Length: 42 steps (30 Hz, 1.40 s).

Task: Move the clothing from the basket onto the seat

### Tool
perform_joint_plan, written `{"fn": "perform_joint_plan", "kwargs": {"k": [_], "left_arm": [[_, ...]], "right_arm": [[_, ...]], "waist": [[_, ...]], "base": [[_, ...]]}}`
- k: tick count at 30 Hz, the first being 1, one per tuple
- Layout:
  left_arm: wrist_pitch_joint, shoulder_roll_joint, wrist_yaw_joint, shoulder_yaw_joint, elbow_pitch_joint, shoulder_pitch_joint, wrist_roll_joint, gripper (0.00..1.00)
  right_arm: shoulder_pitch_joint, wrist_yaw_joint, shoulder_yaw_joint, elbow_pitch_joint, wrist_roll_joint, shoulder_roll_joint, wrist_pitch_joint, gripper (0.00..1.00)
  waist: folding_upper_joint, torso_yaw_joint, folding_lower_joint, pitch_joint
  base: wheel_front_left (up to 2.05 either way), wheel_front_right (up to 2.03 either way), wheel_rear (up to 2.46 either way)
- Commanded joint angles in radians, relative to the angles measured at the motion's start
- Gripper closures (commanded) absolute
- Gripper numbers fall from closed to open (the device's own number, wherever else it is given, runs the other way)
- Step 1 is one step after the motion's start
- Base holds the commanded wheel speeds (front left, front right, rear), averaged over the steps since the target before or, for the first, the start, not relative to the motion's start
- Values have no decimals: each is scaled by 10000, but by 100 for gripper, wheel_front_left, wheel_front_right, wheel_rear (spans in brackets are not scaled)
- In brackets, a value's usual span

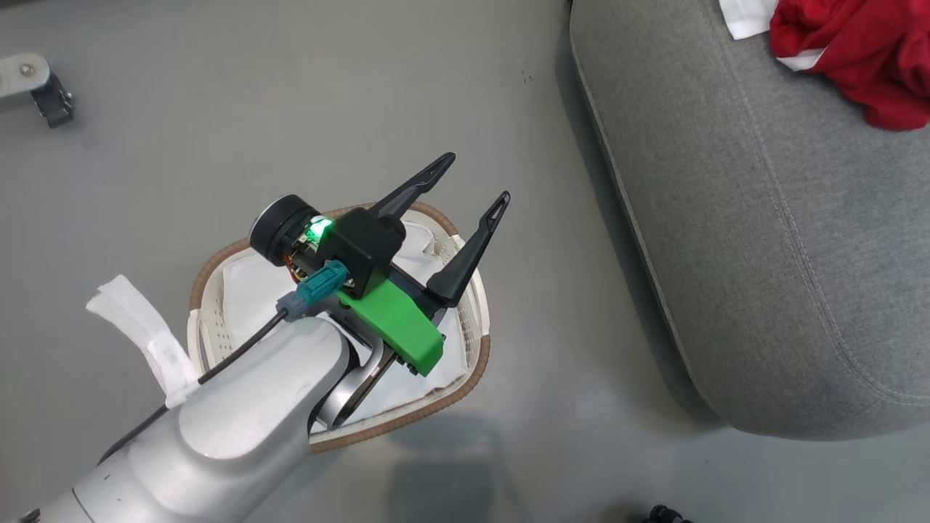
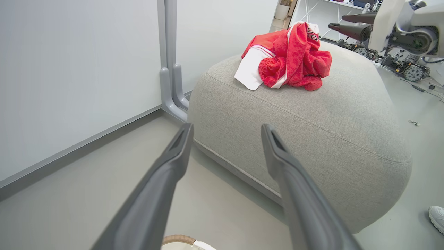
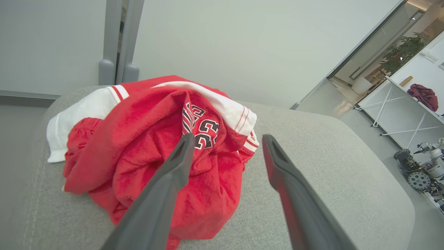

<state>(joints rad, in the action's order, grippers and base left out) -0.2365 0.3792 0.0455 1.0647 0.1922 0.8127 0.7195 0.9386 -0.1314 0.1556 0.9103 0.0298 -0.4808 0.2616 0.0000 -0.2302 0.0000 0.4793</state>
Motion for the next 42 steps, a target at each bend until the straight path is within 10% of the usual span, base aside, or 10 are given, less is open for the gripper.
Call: {"fn": "perform_joint_plan", "kwargs": {"k": [1,22,42], "left_arm": [[-105,-69,63,-152,64,-210,106,0],[-279,-563,207,-4804,547,-3858,-631,0],[-281,-1863,-265,-7902,998,-7267,-1973,0]], "right_arm": [[-178,15,-63,-103,-99,-50,45,0],[-1652,15,-630,-999,105,2026,35,0],[-6731,15,-1274,-4965,-922,4284,49,0]], "waist": [[0,53,0,-672],[0,2158,0,-3208],[0,2656,0,-4497]], "base": [[0,0,0],[0,0,0],[0,0,0]]}}
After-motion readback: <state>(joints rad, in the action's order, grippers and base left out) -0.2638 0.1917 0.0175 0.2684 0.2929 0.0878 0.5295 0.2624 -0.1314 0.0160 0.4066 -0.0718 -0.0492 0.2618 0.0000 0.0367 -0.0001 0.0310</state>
